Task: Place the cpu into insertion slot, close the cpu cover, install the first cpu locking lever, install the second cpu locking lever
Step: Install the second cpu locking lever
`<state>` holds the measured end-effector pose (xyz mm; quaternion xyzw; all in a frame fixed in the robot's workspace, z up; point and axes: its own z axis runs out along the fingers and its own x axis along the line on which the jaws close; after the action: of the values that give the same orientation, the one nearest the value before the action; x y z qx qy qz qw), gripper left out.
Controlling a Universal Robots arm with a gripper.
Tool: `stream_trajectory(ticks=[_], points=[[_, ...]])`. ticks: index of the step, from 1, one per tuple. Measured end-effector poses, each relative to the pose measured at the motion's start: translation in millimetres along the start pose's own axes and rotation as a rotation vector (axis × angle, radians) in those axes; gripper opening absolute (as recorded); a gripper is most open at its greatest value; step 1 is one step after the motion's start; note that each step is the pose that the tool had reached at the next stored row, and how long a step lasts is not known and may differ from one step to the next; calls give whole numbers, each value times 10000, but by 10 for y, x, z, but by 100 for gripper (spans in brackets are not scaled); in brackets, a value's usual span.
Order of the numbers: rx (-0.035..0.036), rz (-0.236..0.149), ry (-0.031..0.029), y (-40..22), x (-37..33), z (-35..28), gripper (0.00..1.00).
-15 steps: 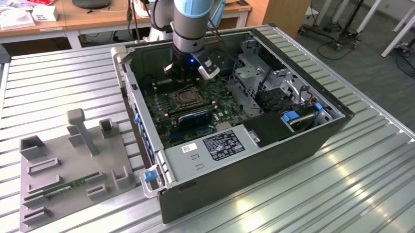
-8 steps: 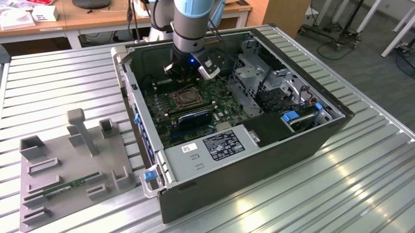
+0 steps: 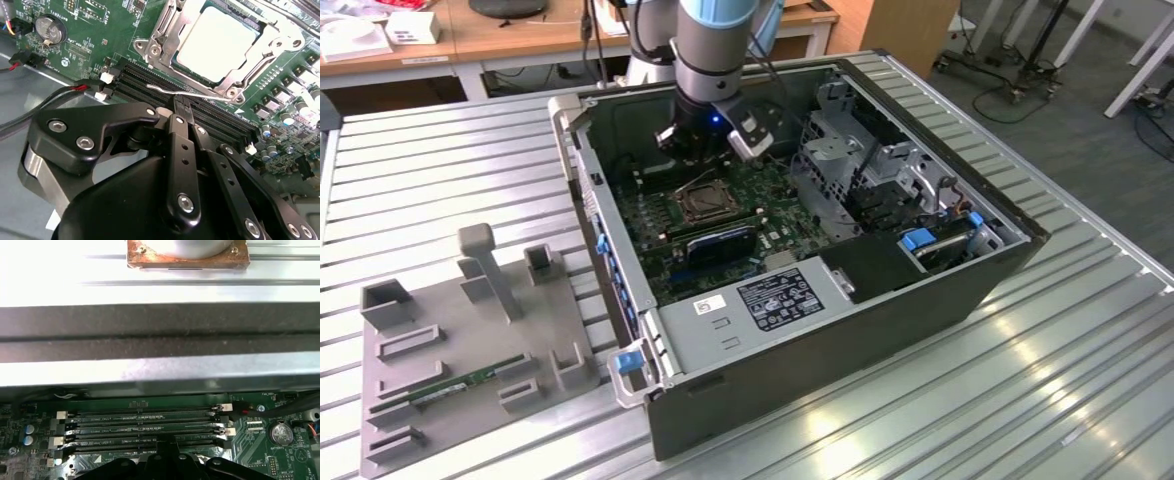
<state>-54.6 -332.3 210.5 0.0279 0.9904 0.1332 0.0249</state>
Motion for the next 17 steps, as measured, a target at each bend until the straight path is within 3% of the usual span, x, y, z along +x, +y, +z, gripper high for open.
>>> stream_trajectory(ticks=[9, 17], points=[[-40, 0, -9, 27, 1, -100, 11], [-71, 0, -9, 38, 1, -138, 11]])
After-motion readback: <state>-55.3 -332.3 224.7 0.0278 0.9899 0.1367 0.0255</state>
